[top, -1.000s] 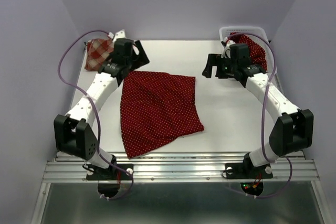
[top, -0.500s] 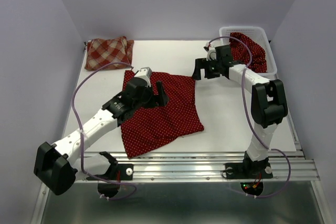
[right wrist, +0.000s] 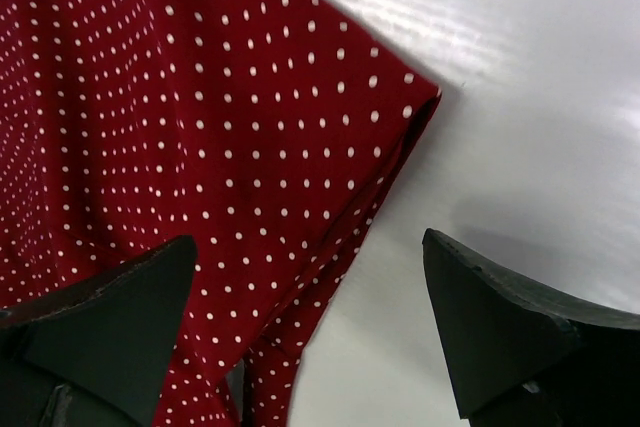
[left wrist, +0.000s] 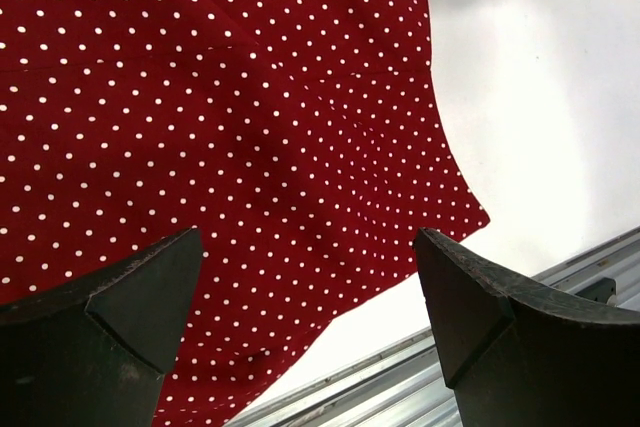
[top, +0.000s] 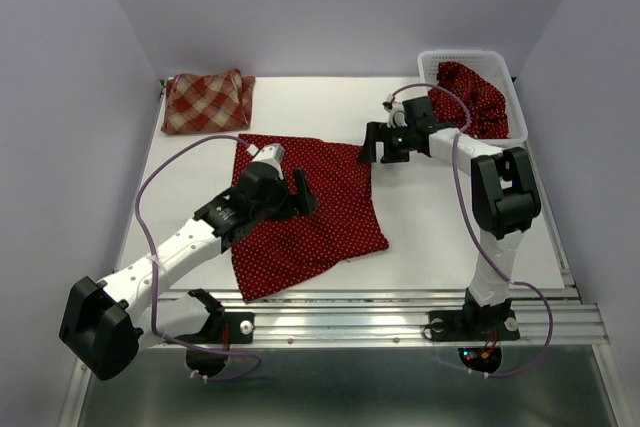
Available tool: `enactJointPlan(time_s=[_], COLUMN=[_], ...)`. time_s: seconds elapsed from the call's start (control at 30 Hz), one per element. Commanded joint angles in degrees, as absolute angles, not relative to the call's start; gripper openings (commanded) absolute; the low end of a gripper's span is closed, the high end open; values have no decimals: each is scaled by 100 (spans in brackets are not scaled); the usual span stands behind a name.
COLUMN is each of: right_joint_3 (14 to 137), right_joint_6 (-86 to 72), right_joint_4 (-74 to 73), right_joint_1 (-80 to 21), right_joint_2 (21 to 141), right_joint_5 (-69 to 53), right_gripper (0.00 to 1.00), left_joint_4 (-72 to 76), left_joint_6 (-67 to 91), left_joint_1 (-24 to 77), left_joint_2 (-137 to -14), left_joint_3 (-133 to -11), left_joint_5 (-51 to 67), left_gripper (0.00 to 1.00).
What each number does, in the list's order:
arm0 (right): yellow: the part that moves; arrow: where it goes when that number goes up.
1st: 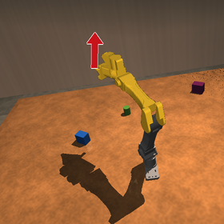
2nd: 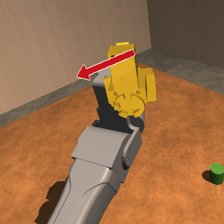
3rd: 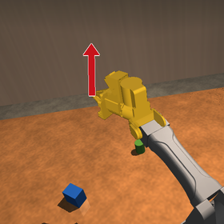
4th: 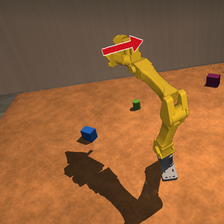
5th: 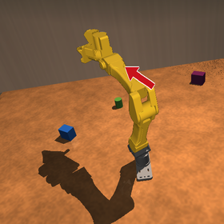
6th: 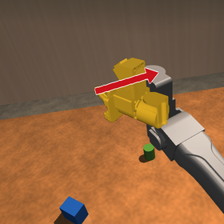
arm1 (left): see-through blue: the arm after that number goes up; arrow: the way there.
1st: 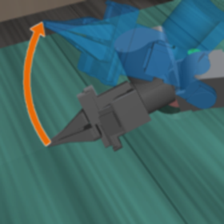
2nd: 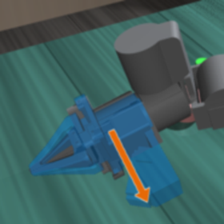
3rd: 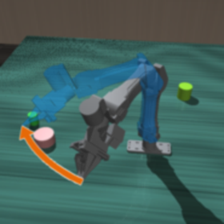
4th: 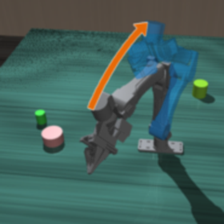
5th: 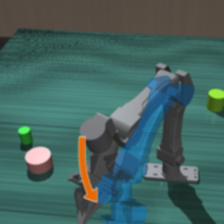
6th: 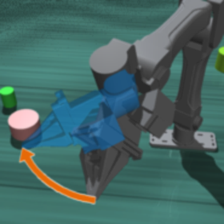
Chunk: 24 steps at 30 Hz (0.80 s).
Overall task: Fold and stack the skirts
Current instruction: Flatten the skirt out
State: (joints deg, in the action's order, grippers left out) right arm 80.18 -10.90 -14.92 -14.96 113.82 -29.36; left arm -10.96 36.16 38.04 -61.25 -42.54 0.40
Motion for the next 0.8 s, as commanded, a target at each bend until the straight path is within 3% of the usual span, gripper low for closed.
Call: enactJointPlan(time_s=[0.0, 0.63, 0.67, 0.77], right_joint_3=[7770, 7971, 7989, 8033], right_joint_6=[-1537, -1758, -1784, -1863], right_joint_4=[-1160, -870, -879, -835], right_joint_1=[-1652, -1872, -1872, -1872], right_joint_2=[11312, 11706, 11733, 11777], right_joint_5=[-3015, -3173, -3173, -3199], right_gripper=[100, 93, 91, 63], left_joint_4=[-1072, -932, -932, -940], left_joint_6=[3674, 3823, 3823, 3823], left_joint_1=[3814, 3814, 3814, 3814], left_joint_2=[-6082, -6363, -6372, -6363], left_joint_3=[-4201, -4096, -4096, -4096], left_joint_5=[-158, -158, -158, -150], left_gripper=[99, 99, 99, 99])
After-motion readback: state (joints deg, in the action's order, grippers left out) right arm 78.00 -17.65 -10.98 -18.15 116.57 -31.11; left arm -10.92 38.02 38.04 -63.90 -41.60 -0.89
